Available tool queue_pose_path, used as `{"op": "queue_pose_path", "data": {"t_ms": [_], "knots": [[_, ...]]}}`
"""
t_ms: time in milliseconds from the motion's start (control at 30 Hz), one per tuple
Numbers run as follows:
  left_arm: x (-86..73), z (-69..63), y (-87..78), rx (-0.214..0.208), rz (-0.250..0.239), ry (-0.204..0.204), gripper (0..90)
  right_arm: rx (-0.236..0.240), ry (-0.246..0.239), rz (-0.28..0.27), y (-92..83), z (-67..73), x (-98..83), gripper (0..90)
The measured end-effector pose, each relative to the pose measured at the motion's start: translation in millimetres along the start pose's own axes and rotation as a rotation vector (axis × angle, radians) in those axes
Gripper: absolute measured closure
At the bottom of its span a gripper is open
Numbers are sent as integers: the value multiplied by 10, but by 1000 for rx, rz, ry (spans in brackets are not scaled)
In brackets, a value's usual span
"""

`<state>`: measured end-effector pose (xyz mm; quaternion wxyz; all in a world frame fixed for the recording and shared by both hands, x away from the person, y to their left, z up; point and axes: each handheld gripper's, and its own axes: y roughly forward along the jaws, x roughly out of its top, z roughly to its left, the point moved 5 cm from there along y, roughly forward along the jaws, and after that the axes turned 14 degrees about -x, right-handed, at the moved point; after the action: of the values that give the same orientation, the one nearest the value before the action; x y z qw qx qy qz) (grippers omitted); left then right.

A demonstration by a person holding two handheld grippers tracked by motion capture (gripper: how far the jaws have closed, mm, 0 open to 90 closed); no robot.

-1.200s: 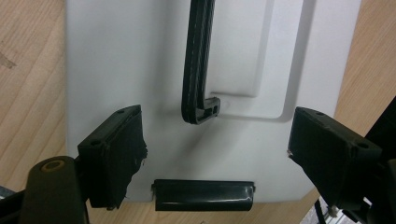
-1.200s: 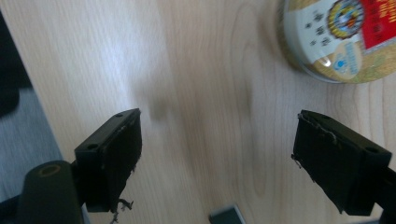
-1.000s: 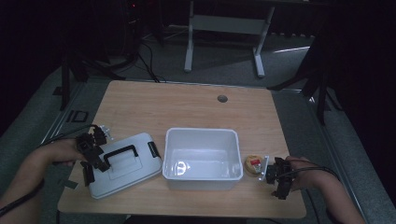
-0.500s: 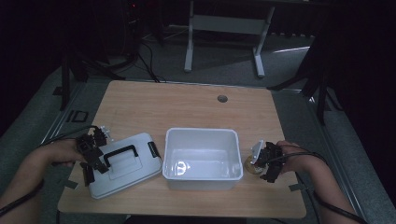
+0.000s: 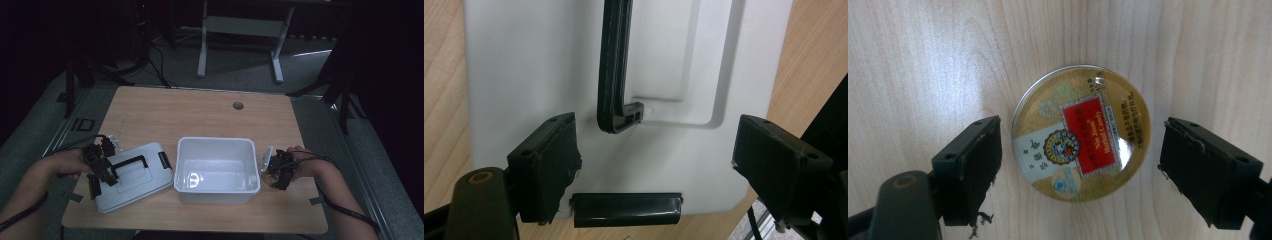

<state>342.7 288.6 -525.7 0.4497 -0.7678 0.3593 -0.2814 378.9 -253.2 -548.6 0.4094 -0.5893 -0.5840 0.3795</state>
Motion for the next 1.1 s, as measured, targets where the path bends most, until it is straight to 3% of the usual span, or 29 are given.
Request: {"op": "queue_pose_path", "data": {"t_ms": [333,367,533,733,767,1033,1100], "knots": [[-43,15,15,3,15,-11,178,42,15,28,195,-7,-42,197],[-44,16,12,6,16,-12,178,50,37,21,194,-8,-47,200],[-41,14,-2,7,15,-9,178,33,17,24,166,-5,-98,202],[-10,0,8,3,21,-4,178,11,-8,2,-45,27,-120,202],[3,-9,-2,0,14,-1,178,6,-26,-2,-142,45,-125,203],[44,-36,-56,17,23,14,178,35,-75,7,-505,136,-143,203],[52,-46,-64,16,9,13,178,13,-89,2,-584,125,-133,203]]}}
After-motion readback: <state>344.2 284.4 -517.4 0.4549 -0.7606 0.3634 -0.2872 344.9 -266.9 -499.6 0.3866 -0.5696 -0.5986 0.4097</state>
